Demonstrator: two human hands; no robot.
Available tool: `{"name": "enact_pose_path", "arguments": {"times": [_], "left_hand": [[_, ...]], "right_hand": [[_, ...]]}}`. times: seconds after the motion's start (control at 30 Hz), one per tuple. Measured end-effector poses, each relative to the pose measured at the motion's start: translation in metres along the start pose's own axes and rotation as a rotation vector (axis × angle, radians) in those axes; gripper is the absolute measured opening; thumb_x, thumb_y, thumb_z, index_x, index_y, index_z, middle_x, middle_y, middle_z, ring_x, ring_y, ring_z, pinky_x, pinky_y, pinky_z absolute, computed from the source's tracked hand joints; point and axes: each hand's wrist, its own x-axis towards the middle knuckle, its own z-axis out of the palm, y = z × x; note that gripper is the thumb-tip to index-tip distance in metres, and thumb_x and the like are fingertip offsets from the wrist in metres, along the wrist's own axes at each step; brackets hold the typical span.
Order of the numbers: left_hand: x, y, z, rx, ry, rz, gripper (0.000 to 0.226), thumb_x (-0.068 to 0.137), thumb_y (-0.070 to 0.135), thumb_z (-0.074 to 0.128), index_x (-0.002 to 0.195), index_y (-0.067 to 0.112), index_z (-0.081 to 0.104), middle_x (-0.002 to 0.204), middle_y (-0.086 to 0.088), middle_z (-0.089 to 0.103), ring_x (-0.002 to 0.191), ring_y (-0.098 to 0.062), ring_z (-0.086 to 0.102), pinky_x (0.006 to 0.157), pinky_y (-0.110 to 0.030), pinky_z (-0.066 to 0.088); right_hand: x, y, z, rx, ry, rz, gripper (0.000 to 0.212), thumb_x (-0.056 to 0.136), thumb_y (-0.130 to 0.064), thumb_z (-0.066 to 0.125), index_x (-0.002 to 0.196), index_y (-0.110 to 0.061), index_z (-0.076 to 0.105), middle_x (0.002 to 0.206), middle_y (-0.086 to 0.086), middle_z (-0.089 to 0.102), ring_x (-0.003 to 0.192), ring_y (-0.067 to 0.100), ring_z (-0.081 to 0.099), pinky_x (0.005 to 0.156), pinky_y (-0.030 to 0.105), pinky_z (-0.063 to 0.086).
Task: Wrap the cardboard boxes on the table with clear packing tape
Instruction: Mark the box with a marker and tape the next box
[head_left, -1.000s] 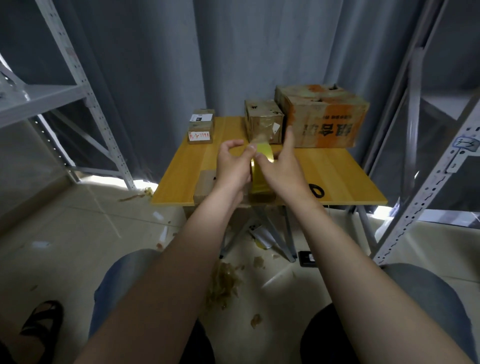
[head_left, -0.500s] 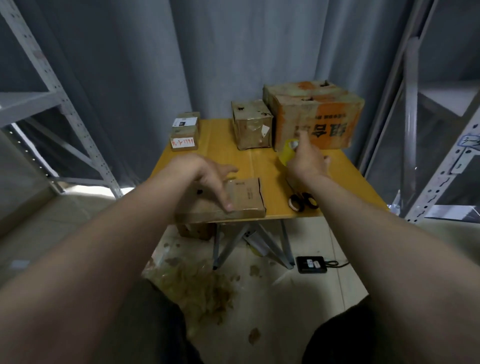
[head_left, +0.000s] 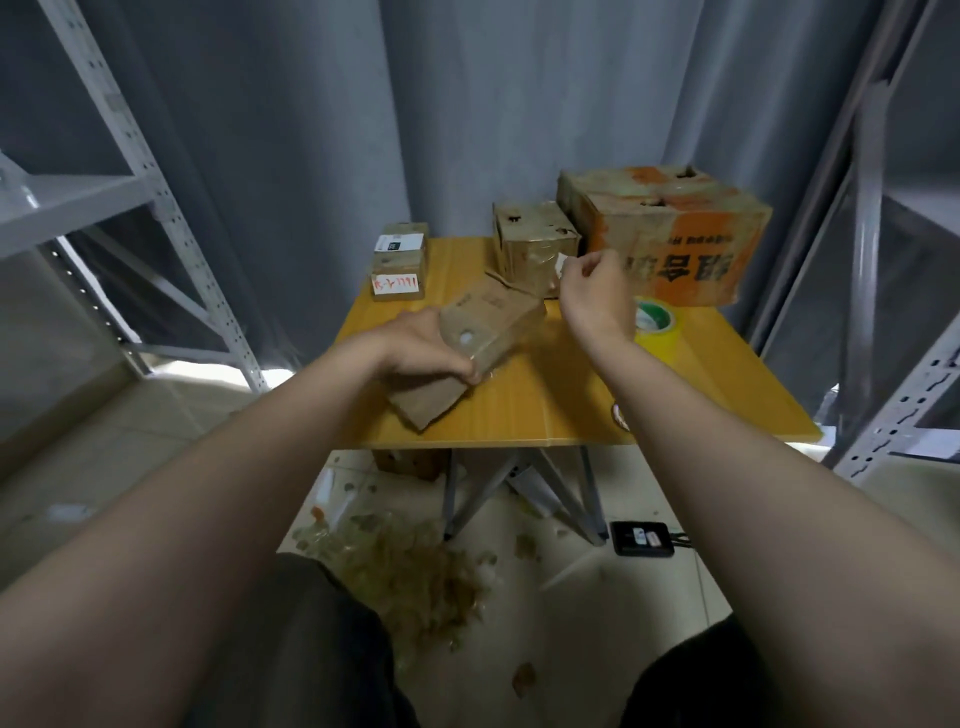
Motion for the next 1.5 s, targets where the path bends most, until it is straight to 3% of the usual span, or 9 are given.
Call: {"name": "enact_pose_path", "arguments": {"times": [0.1,0.27,0.5,0.67,0.77,0.93,1.07,1.2,1.5], "left_hand": [[0.004,-0.001,0.007,-0.191,0.165,-0.021,0.109,0.039,0.076,0.081,0.136,0.036,0.052,0.129,0.001,0.061,0.114,-0.027,0.059,0.101,-0.046,0.052],[0.006,0.018,0.025,-0.281,0.352,-0.041,0.115,0.042,0.088,0.068,0.143,0.039,0.045,0.138,-0.002,0.054,0.13,-0.034,0.047,0.106,-0.052,0.045],[0.022,0.039,0.027,-0.24,0.358,-0.008,0.119,0.044,0.085,0.066,0.148,0.036,0.038,0.144,-0.004,0.049,0.133,-0.035,0.045,0.105,-0.055,0.046],[0.035,0.028,0.026,-0.453,0.284,0.102,0.092,0.049,0.073,0.082,0.13,0.039,0.056,0.121,0.009,0.067,0.109,-0.016,0.067,0.091,-0.038,0.06],[0.035,0.026,0.026,-0.549,0.221,0.154,0.058,0.076,0.042,0.088,0.12,0.04,0.051,0.097,0.021,0.066,0.084,0.011,0.067,0.071,-0.011,0.055],[0.036,0.026,0.025,-0.568,0.185,0.228,0.086,0.085,0.025,0.085,0.156,0.009,0.04,0.094,0.032,0.051,0.063,0.033,0.049,0.058,0.003,0.04],[0.043,0.024,0.03,-0.606,0.176,0.266,0.108,0.081,0.035,0.087,0.163,0.012,0.021,0.132,0.017,0.057,0.076,0.029,0.05,0.064,0.003,0.042],[0.043,0.024,0.03,-0.635,0.145,0.279,0.105,0.083,0.033,0.084,0.164,0.012,0.021,0.137,0.012,0.056,0.094,0.015,0.055,0.071,-0.001,0.047],[0.043,0.025,0.027,-0.803,0.17,0.295,0.072,0.088,0.028,0.079,0.148,0.026,0.04,0.123,0.009,0.064,0.092,0.004,0.066,0.07,-0.009,0.049]], "right_hand": [[-0.011,-0.031,0.011,0.269,-0.117,0.226,0.045,0.108,-0.051,0.036,0.09,-0.017,0.059,0.09,0.006,0.066,0.089,0.035,0.069,0.085,0.053,0.059],[-0.016,-0.049,0.039,0.439,-0.154,0.411,0.079,0.098,-0.073,0.023,0.13,-0.013,0.064,0.125,0.011,0.069,0.112,0.038,0.066,0.1,0.053,0.053],[0.01,-0.038,0.051,0.4,0.047,0.245,0.068,0.109,-0.056,0.02,0.129,-0.007,0.063,0.127,0.012,0.067,0.118,0.034,0.06,0.096,0.041,0.044],[0.022,-0.027,0.061,0.444,0.176,0.075,0.058,0.111,-0.049,0.026,0.12,-0.01,0.067,0.115,0.006,0.07,0.11,0.027,0.062,0.089,0.038,0.045],[0.028,-0.023,0.068,0.491,0.242,0.004,0.057,0.109,-0.048,0.028,0.107,-0.01,0.071,0.106,0.008,0.073,0.104,0.028,0.066,0.089,0.041,0.05],[0.033,-0.011,0.073,0.561,0.294,-0.033,0.045,0.108,-0.043,0.031,0.092,-0.017,0.063,0.095,0.008,0.071,0.094,0.025,0.066,0.085,0.041,0.05],[0.034,-0.007,0.074,0.656,0.325,0.05,0.043,0.112,-0.035,0.032,0.083,-0.018,0.057,0.085,0.004,0.067,0.082,0.02,0.064,0.076,0.036,0.048],[0.034,-0.011,0.076,0.731,0.337,0.097,0.043,0.11,-0.036,0.033,0.075,-0.022,0.054,0.078,0.006,0.064,0.079,0.03,0.063,0.078,0.044,0.05],[0.043,-0.016,0.067,0.647,0.163,0.074,0.027,0.109,-0.034,0.043,0.087,-0.023,0.053,0.07,-0.002,0.059,0.066,0.017,0.057,0.07,0.039,0.047]]}}
